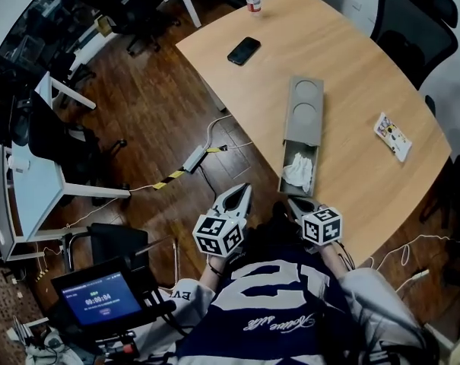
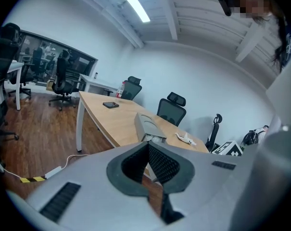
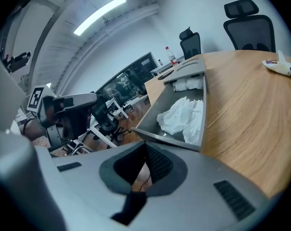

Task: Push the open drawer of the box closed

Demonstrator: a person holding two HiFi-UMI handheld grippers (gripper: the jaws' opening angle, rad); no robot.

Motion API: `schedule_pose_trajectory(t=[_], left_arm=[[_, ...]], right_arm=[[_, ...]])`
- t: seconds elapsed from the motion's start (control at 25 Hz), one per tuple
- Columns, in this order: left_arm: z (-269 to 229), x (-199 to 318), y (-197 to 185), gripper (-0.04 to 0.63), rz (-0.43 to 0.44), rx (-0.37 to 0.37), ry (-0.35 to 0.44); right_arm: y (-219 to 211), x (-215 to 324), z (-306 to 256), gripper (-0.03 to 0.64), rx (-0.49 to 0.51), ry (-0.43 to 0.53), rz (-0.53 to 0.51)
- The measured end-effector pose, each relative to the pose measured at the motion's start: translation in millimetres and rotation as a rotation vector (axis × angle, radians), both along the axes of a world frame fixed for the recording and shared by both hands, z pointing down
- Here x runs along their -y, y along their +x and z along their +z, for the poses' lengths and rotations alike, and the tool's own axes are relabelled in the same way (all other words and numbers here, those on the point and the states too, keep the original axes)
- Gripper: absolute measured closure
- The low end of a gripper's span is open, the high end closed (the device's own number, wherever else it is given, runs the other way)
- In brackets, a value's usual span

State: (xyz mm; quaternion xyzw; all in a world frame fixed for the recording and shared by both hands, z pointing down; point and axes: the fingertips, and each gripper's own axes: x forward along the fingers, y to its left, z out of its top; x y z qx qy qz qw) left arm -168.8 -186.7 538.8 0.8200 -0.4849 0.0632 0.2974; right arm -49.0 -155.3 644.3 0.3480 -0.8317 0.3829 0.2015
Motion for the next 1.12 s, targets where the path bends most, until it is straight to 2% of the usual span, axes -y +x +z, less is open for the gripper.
schedule_pose_trajectory(t=[0.2, 0.52, 1.12], left_arm=[[4, 23, 13, 0.594, 0.052, 0.004, -0.016], [13, 23, 24, 0.595, 0.127, 0.05, -0.032], [19, 29, 17, 0.594, 0.103, 0.047, -0.051]], right_arm=[[1, 29, -5, 0.618, 0.001, 0.011, 0.014], [12, 56, -11, 0.618, -0.012, 0.066, 0.061], [31, 125, -10, 0.618, -0.053, 0.149, 0.119]])
